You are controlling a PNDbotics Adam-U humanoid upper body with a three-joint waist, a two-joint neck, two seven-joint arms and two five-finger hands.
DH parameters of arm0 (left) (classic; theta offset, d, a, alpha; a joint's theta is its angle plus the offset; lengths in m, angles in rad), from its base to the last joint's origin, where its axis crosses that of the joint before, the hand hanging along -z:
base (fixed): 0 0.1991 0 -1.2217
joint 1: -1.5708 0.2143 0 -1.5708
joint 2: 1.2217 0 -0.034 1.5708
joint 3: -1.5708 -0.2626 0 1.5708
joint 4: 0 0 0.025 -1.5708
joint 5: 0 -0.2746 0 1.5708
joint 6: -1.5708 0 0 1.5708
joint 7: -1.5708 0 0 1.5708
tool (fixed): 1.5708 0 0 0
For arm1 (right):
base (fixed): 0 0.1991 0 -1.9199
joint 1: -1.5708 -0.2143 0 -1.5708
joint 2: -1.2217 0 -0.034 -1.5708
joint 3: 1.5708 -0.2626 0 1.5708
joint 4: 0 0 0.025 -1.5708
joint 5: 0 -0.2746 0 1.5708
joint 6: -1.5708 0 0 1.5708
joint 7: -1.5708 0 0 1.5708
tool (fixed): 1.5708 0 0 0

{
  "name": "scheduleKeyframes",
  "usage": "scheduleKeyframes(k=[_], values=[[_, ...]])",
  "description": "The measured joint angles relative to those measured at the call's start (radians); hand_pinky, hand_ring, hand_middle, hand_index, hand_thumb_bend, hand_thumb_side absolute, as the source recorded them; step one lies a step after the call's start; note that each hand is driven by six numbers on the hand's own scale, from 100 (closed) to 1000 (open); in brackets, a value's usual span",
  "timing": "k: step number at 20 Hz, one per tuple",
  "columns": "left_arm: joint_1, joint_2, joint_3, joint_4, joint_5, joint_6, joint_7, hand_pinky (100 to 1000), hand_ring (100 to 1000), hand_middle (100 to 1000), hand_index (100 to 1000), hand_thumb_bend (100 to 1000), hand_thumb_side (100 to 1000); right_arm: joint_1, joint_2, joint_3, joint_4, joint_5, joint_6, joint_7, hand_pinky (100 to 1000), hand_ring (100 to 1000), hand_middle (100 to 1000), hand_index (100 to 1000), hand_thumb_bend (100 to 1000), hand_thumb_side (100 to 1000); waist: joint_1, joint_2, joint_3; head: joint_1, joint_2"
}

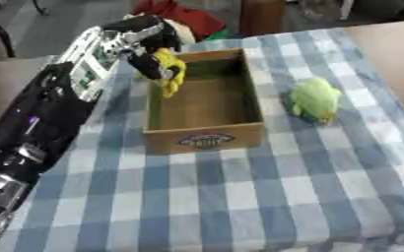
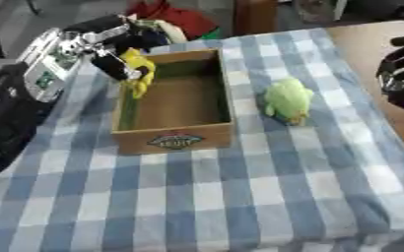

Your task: Pick up objects on the table and place them in the box.

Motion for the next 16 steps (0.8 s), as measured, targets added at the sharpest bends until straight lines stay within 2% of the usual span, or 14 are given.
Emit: scheduleKeyframes(k=[4,7,8,11,12,14,16], values=[[-0.011,-0.064,-0.018,0.045,-0.036,-0.024,0.014,620,520,535,705,313,100,-0.005,0.012,0.019,0.006,0.005,-0.002,0.023,568,630,597,787,100,100,0.000,0.000,-0.015,0.009,0.000],[-0.009,-0.090,-0.026,0.077,-0.060,-0.044,0.011,733,708,711,773,453,100,-0.005,0.016,0.025,0.011,0.010,-0.003,0.032,567,628,595,786,100,100,0.002,0.000,-0.016,0.010,0.000],[-0.007,-0.094,-0.027,0.084,-0.063,-0.050,0.010,745,728,730,782,478,109,-0.005,0.016,0.026,0.011,0.012,-0.003,0.034,567,628,594,786,100,100,0.002,0.000,-0.016,0.009,0.000],[0.005,-0.095,-0.027,0.094,-0.067,-0.061,0.026,803,811,812,832,641,313,-0.005,0.016,0.026,0.011,0.013,-0.003,0.035,566,628,593,786,100,100,0.002,0.000,-0.013,0.005,0.000],[0.009,-0.094,-0.027,0.096,-0.065,-0.061,0.038,810,821,825,839,666,350,-0.005,0.016,0.026,0.011,0.013,-0.003,0.034,566,628,593,786,100,100,0.002,0.000,-0.012,0.004,0.000],[0.018,-0.093,-0.023,0.096,-0.049,-0.058,0.074,816,825,831,846,685,397,-0.005,0.015,0.025,0.011,0.013,-0.004,0.034,567,628,593,786,100,100,0.002,0.000,-0.006,0.002,0.000],[0.032,-0.088,-0.021,0.086,-0.017,-0.055,0.114,799,785,796,829,668,388,-0.005,0.015,0.023,0.011,0.013,-0.005,0.031,567,629,593,787,100,100,0.002,0.000,0.000,-0.003,0.000]])
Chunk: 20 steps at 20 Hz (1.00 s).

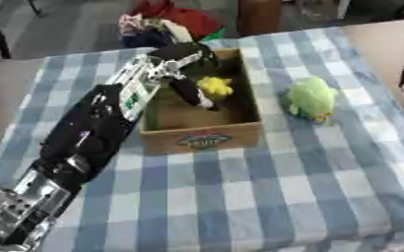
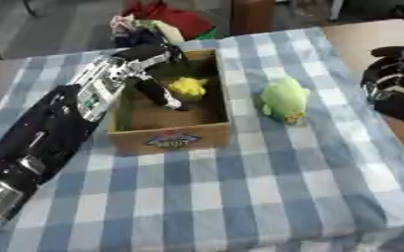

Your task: Pick up objects on the table and place them in the box.

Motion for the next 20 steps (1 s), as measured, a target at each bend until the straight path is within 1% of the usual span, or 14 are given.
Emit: scheduleKeyframes(k=[1,2,4,8,13,17,20], values=[[0.009,0.007,0.001,-0.014,0.021,0.003,0.023,799,785,796,829,668,388,0.000,-0.001,-0.002,0.000,0.000,-0.001,-0.002,567,629,593,787,100,100,0.000,0.000,0.003,-0.002,0.000],[0.020,0.014,0.003,-0.031,0.042,0.008,0.046,780,744,758,810,621,342,-0.001,-0.002,-0.003,0.000,0.001,-0.002,-0.003,568,629,594,787,100,100,0.000,0.001,0.007,-0.004,0.000],[0.052,0.036,0.013,-0.086,0.094,0.024,0.101,761,705,733,798,583,303,-0.010,-0.011,-0.004,0.006,0.004,-0.003,-0.007,569,630,595,789,100,100,-0.001,0.002,0.019,-0.011,0.000],[0.144,0.095,0.042,-0.243,0.213,0.079,0.194,738,671,701,781,569,273,-0.044,-0.043,-0.002,0.026,0.020,-0.012,-0.009,576,639,606,797,100,100,-0.003,0.004,0.042,-0.026,0.000],[0.275,0.158,0.088,-0.423,0.368,0.148,0.272,717,650,681,771,556,256,-0.093,-0.087,0.030,0.082,0.063,-0.048,0.025,587,654,632,811,100,100,-0.004,0.008,0.062,-0.044,0.000],[0.359,0.174,0.126,-0.509,0.456,0.176,0.321,708,638,668,765,549,244,-0.132,-0.100,0.063,0.140,0.112,-0.088,0.067,605,688,685,828,100,100,-0.011,0.013,0.077,-0.053,0.000],[0.405,0.175,0.148,-0.541,0.497,0.186,0.352,703,631,662,761,548,241,-0.160,-0.101,0.087,0.184,0.153,-0.118,0.105,624,717,721,837,100,100,-0.012,0.014,0.089,-0.058,0.000]])
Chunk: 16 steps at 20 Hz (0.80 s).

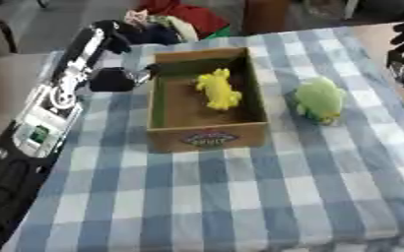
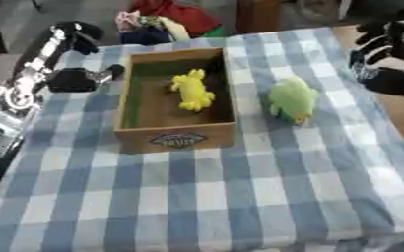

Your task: Pick up objects on the table and place them in the box.

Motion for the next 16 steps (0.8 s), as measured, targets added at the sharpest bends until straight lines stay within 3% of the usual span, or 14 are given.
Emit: scheduleKeyframes(k=[7,12,16], values=[[0.050,0.000,0.029,-0.033,0.050,0.006,0.042,691,619,649,758,542,235,-0.046,0.003,0.031,0.090,0.102,-0.059,0.085,659,756,758,847,112,153,-0.004,0.005,0.019,-0.012,0.000],[0.069,0.000,0.039,-0.046,0.066,0.006,0.057,688,615,645,758,541,238,-0.063,0.020,0.047,0.150,0.180,-0.086,0.129,673,766,767,854,267,181,-0.004,0.006,0.032,-0.016,0.000],[0.082,0.000,0.046,-0.052,0.073,0.007,0.062,686,611,640,758,533,239,-0.072,0.041,0.049,0.199,0.245,-0.095,0.139,671,763,765,852,296,218,-0.003,0.006,0.035,-0.019,0.000]])
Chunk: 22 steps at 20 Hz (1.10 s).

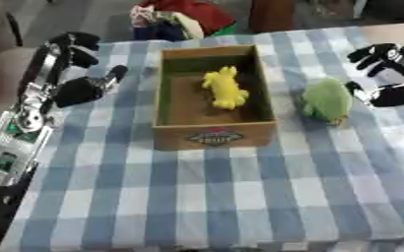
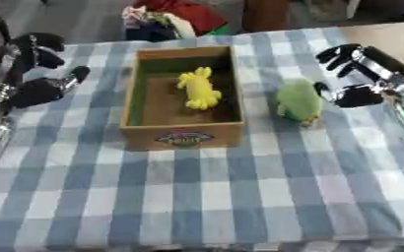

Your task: Pick up objects on the table and place them in the box.

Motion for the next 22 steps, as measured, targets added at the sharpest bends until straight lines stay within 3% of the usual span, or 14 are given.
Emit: scheduleKeyframes(k=[7,17,20,22], values=[[0.007,-0.004,0.005,0.000,0.008,0.002,0.006,684,609,638,758,531,239,-0.011,0.034,0.000,0.049,0.080,-0.003,-0.019,671,761,764,853,366,277,0.003,0.000,0.001,-0.002,0.000],[0.014,-0.005,0.010,0.000,0.009,0.003,0.006,684,608,637,758,530,241,-0.025,0.067,-0.009,0.103,0.165,0.023,-0.058,668,760,768,853,381,305,0.009,-0.001,0.002,-0.006,0.000],[0.015,-0.010,0.010,0.000,0.009,0.003,0.006,684,608,638,759,530,242,-0.028,0.073,-0.009,0.118,0.182,0.018,-0.043,671,758,772,845,381,277,0.009,-0.002,0.004,-0.007,0.000],[0.015,-0.013,0.010,0.000,0.009,0.003,0.005,684,607,638,759,530,242,-0.032,0.077,-0.009,0.123,0.196,0.009,-0.016,661,731,738,816,336,219,0.009,-0.004,0.004,-0.007,0.000]])
